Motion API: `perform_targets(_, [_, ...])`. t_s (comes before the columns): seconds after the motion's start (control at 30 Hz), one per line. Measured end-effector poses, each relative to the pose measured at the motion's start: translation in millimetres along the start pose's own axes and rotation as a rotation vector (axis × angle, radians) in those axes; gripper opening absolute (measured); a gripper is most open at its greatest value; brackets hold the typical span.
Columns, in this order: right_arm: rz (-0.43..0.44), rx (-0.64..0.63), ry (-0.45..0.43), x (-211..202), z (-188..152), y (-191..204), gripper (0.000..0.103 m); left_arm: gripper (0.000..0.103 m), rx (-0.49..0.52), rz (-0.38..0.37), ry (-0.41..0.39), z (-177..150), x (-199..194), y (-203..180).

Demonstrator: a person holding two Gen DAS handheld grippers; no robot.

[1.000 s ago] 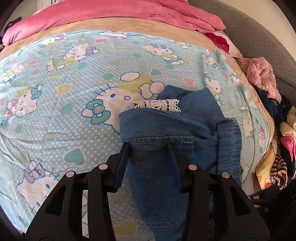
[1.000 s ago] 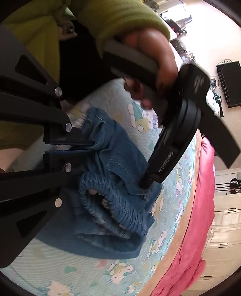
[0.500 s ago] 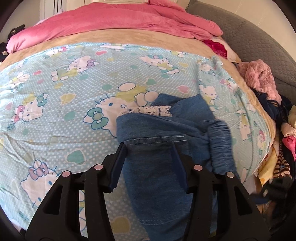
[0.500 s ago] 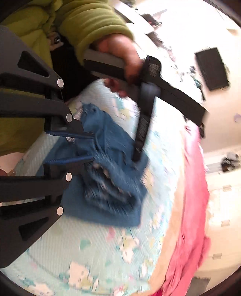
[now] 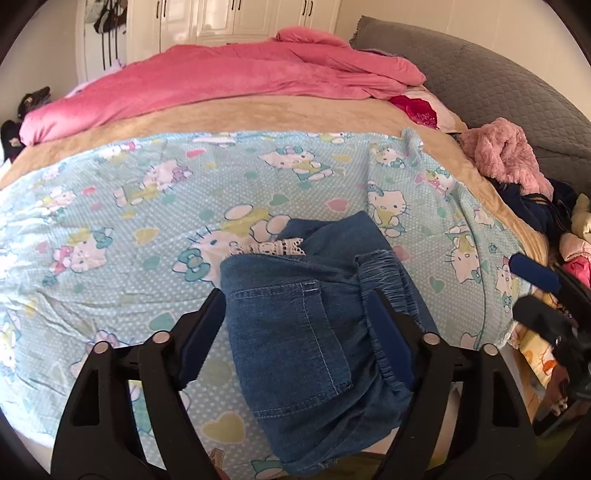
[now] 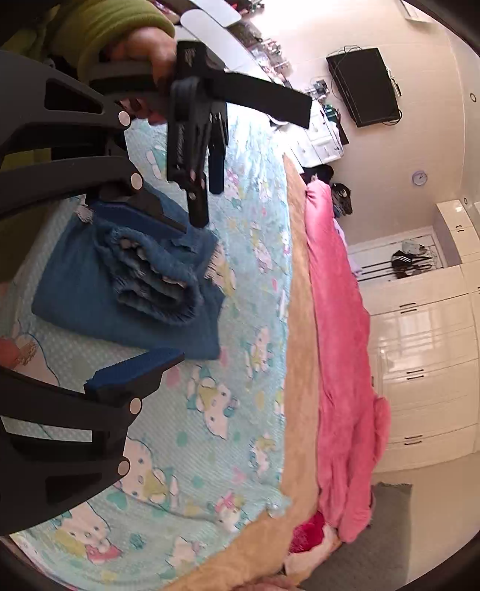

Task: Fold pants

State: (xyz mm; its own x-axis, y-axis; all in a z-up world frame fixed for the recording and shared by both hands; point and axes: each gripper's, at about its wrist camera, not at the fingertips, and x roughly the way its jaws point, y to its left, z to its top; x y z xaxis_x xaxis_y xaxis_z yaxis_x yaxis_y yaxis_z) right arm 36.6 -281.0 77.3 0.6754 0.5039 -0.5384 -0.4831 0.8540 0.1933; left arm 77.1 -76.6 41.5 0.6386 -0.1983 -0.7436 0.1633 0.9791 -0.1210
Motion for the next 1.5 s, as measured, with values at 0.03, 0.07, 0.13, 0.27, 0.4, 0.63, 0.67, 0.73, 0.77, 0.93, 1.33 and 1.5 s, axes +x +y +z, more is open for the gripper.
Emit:
perform_targets(0.03, [0.003, 0.002, -0.003, -0.2, 1.4, -0.5, 0.060, 0.076, -0.001, 0.003, -0.005, 0.0, -2.1, -0.2])
perform_targets(0.07, [-0.001, 0.002, -0.005, 0.0, 2.3, -0.7, 0.060, 0.076, -0.003, 0.006, -0.014, 0.1, -5.7, 0.9])
perform_targets(0.13, [0.002, -0.003, -0.008, -0.3, 4.0, 2.2, 0.060, 0.079, -0.011, 0.012, -0.023, 0.0, -10.0, 3.3])
perform_targets(0.27, [-0.001, -0.014, -0.015, 1.1, 8.1, 5.5, 0.060, 0.083, -0.030, 0.023, -0.036, -0.5, -17.3, 7.5])
perform_targets(0.4, [-0.006, -0.022, -0.033, -2.8, 12.4, 10.2, 0.089, 0.086, -0.038, 0.030, -0.052, -1.0, -26.2, 8.4])
perform_targets(0.63, [-0.026, -0.038, -0.064, -11.8, 21.5, 14.7, 0.089, 0.093, -0.052, 0.039, -0.075, -3.6, -40.2, 11.6])
perform_targets(0.67, [-0.035, -0.039, -0.070, -13.4, 23.1, 14.9, 0.090, 0.093, -0.055, 0.041, -0.079, -4.0, -42.2, 12.4])
perform_targets(0.73, [-0.039, -0.037, -0.080, -16.8, 25.8, 14.6, 0.090, 0.093, -0.059, 0.045, -0.084, -5.3, -45.5, 13.2])
perform_targets(0.77, [-0.042, -0.036, -0.086, -18.3, 27.0, 14.4, 0.091, 0.093, -0.063, 0.048, -0.085, -5.4, -47.8, 13.8])
perform_targets(0.93, [-0.059, -0.051, -0.098, -22.4, 30.8, 16.2, 0.095, 0.093, -0.064, 0.061, -0.097, -6.3, -55.9, 14.7])
perform_targets(1.33, [-0.120, -0.046, -0.073, -22.1, 33.9, 13.5, 0.096, 0.093, -0.089, 0.094, -0.102, -17.9, -67.2, 24.0])
perform_targets(1.5, [-0.165, -0.011, -0.043, -16.1, 29.6, 0.5, 0.096, 0.093, -0.087, 0.107, -0.090, -23.8, -61.3, 26.1])
